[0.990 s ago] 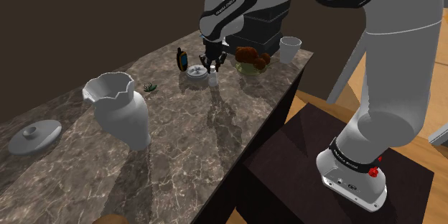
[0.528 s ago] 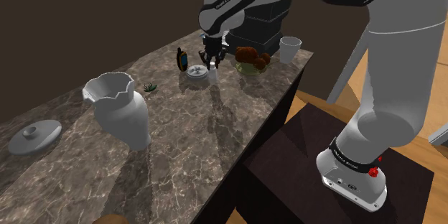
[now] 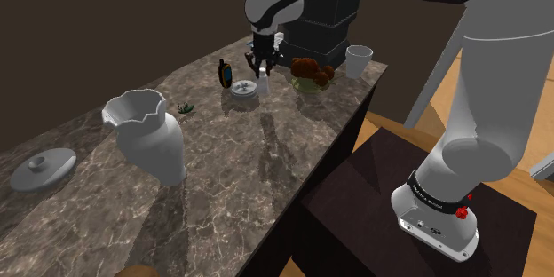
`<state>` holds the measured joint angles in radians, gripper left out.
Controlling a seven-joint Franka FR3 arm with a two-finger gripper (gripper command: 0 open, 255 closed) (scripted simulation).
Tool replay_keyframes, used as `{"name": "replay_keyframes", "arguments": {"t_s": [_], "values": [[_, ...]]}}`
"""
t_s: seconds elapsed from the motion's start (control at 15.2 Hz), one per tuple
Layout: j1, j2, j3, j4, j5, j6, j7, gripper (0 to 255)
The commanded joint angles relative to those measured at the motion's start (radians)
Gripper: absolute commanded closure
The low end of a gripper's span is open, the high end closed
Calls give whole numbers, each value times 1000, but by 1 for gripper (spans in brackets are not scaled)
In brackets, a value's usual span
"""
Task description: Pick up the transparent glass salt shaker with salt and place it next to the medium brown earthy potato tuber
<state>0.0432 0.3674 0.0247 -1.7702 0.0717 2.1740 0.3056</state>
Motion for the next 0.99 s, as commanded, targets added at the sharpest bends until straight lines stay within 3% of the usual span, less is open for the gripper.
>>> {"name": "replay_keyframes", "arguments": {"t_s": [0.0,0.92], "values": [[0,-11,0,15,-1,-26,3,255],[0,-69,-1,123,-5,-192,14,255]]}}
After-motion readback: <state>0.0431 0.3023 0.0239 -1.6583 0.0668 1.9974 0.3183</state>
